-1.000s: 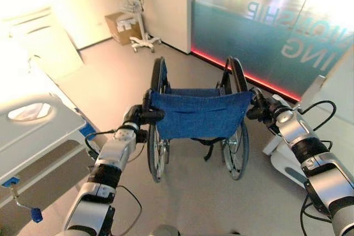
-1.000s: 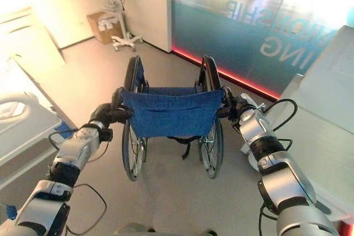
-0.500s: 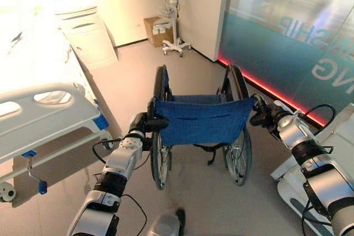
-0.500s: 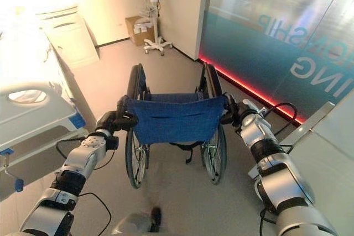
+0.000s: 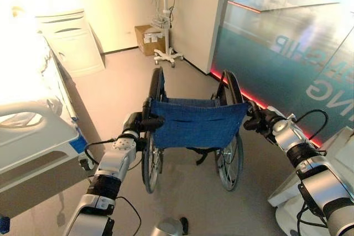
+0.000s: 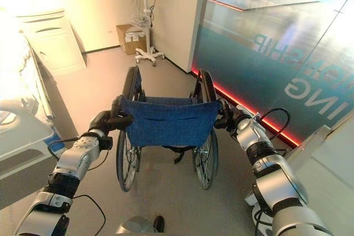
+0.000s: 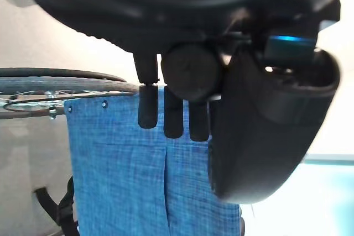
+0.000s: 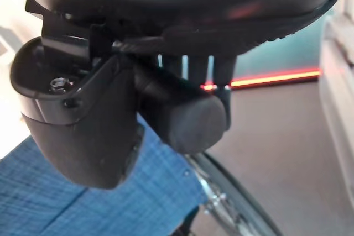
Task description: Push the wheelchair next to the bed
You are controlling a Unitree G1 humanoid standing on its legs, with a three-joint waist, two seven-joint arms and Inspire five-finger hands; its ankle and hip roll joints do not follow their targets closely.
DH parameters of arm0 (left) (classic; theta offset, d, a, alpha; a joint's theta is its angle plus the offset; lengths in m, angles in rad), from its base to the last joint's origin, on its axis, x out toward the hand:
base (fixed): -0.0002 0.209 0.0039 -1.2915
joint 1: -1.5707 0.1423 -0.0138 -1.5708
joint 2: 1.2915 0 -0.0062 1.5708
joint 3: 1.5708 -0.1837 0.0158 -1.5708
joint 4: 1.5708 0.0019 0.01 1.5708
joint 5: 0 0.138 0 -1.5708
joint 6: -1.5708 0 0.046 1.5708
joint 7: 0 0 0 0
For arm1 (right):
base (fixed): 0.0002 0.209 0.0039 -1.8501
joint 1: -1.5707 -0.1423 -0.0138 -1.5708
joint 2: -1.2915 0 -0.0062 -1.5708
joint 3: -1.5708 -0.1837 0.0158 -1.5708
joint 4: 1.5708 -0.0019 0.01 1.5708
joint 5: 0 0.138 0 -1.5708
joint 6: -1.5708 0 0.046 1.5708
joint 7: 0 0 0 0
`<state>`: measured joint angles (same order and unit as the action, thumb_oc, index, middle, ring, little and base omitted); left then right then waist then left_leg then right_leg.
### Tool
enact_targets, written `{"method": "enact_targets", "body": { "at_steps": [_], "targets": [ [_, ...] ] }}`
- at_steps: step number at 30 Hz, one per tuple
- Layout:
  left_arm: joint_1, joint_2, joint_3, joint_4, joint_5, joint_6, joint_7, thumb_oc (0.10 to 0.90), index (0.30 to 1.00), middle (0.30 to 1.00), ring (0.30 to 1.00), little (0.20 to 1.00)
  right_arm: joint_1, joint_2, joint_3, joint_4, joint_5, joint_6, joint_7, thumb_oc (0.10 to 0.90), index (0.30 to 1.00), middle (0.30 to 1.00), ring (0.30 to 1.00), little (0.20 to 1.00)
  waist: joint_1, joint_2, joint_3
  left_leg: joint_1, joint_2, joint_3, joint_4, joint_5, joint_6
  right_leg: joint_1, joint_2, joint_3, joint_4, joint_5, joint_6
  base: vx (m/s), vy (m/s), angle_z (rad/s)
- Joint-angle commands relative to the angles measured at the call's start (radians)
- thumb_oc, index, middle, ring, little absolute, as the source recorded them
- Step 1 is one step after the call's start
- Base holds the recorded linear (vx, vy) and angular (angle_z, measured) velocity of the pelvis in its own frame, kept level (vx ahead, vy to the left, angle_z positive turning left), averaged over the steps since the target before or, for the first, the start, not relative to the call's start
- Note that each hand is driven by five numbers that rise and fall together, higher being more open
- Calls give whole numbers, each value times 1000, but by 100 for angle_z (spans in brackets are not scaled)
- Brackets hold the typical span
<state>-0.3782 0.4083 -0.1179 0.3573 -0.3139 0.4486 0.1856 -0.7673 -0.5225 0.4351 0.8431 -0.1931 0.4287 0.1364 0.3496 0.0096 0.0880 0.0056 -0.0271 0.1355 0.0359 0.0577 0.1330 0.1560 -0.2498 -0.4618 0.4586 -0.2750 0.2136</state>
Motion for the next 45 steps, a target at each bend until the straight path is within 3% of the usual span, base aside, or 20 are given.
{"method": "enact_targets", "body": {
  "at_steps": [1,3,5,7,9,11,13,16,19,22,24,31,34,36,37,38,39,43,44,45],
  "targets": [
    [88,156,-151,118,199,-106,-57,400,300,300,300,300,-9,-87,120,-140,-125,-232,-17,400,300,300,300,300,-69,-23,71,-12,15,46,50,-92,-127,-144,-75,23,-298,442,-24,244,-435,34],
    [65,165,-156,112,204,-110,-77,400,300,300,300,300,-8,-97,122,-156,-114,-208,-39,400,300,300,300,300,-87,-25,81,9,18,-6,50,-142,-124,-200,-122,86,-378,505,0,297,-465,67],
    [65,160,-150,103,214,-113,-81,400,300,300,300,300,1,-113,115,-194,-108,-194,-40,400,300,300,300,300,-95,-36,85,-4,27,-40,84,-169,-130,-210,-139,120,-394,511,10,365,-538,118],
    [71,156,-141,95,223,-113,-80,400,300,300,300,300,5,-128,110,-227,-100,-193,-32,400,300,300,300,300,-99,-44,88,-24,40,-53,131,-180,-142,-207,-133,132,-377,486,4,337,-535,128],
    [89,141,-124,80,229,-92,-65,400,300,300,300,300,12,-151,99,-271,-68,-189,-7,400,300,300,300,300,-107,-60,85,-62,78,-53,232,-203,-161,-198,-94,115,-335,379,-5,381,-536,83],
    [104,134,-114,83,211,-79,-53,400,300,300,300,300,3,-152,103,-292,-81,-196,34,400,300,300,300,300,-114,-74,84,-57,91,-54,271,-223,-162,-217,-84,108,-275,360,-15,304,-310,68],
    [127,106,-108,85,195,-75,-19,400,300,300,300,300,17,-185,119,-314,-75,-216,59,400,300,300,300,300,-144,-68,86,-46,200,-23,344,-77,-220,-175,-15,70,-278,270,-64,404,-384,63],
    [118,65,-121,119,180,-104,-2,400,300,300,300,300,22,-190,132,-257,-91,-260,34,400,300,300,300,300,-168,-77,86,-51,218,11,444,-45,-221,-148,31,45,-284,235,-115,324,-343,61],
    [109,49,-132,138,179,-115,-5,400,300,300,300,300,24,-186,126,-225,-103,-271,30,400,300,300,300,300,-176,-68,81,-27,220,31,462,-68,-241,-131,51,24,-273,200,-124,254,-229,71],
    [93,38,-159,149,191,-114,-27,400,300,300,300,300,27,-182,115,-177,-103,-267,23,400,300,300,300,300,-183,-59,74,-3,191,49,403,-75,-244,-106,84,3,-294,189,-133,278,-213,87],
    [85,34,-176,151,190,-107,-25,400,300,300,300,300,20,-168,117,-141,-106,-266,20,400,300,300,300,300,-171,-56,77,-20,124,39,319,-63,-224,-85,107,6,-331,212,-133,251,-154,43],
    [150,38,-163,107,223,-146,-53,400,300,300,300,300,17,-106,112,-87,-142,-217,-7,400,300,300,300,300,-64,-10,104,-223,29,112,76,89,-244,81,200,13,-435,187,-129,385,-112,5],
    [158,51,-153,92,210,-135,-42,400,300,300,300,300,-6,-95,111,-48,-111,-238,17,400,300,300,300,300,-51,-20,94,-206,-16,139,103,12,-192,66,227,20,-330,132,-136,351,14,-54],
    [157,62,-143,86,208,-114,-26,400,300,300,300,300,5,-74,117,-61,-119,-243,29,400,300,300,300,300,-38,-44,81,-183,-46,152,111,-55,-121,72,210,15,-161,152,-95,394,24,-59],
    [154,75,-136,68,226,-80,-37,400,300,300,300,300,35,-75,112,-101,-104,-227,43,400,300,300,300,300,-38,-66,69,-152,-51,174,91,-72,-96,60,189,-2,-62,211,-40,474,7,-11],
    [156,83,-134,61,232,-64,-36,400,300,300,300,300,64,-79,105,-118,-102,-242,48,400,300,300,300,300,-38,-76,62,-126,-72,145,68,-74,-83,31,169,12,33,278,10,450,-6,2],
    [159,87,-133,67,234,-67,-34,400,300,300,300,300,77,-83,98,-125,-102,-255,54,400,300,300,300,300,-45,-73,59,-103,-66,137,54,-72,-87,3,143,9,52,301,22,342,-38,12],
    [110,111,-159,125,216,-103,-39,400,300,300,300,300,66,-72,91,-110,-108,-265,53,400,300,300,300,300,-78,-35,75,-48,15,127,52,-67,-133,-63,34,-18,-91,285,-5,268,-240,0],
    [95,118,-166,133,210,-109,-44,400,300,300,300,300,61,-67,92,-101,-111,-268,46,400,300,300,300,300,-83,-30,81,-39,24,118,58,-72,-138,-77,14,-12,-136,308,-11,155,-368,-9],
    [57,132,-177,147,203,-110,-62,400,300,300,300,300,49,-63,96,-84,-107,-271,28,400,300,300,300,300,-103,-14,91,-11,42,98,47,-77,-132,-151,-39,6,-188,394,-21,257,-533,-5]
  ]
}}
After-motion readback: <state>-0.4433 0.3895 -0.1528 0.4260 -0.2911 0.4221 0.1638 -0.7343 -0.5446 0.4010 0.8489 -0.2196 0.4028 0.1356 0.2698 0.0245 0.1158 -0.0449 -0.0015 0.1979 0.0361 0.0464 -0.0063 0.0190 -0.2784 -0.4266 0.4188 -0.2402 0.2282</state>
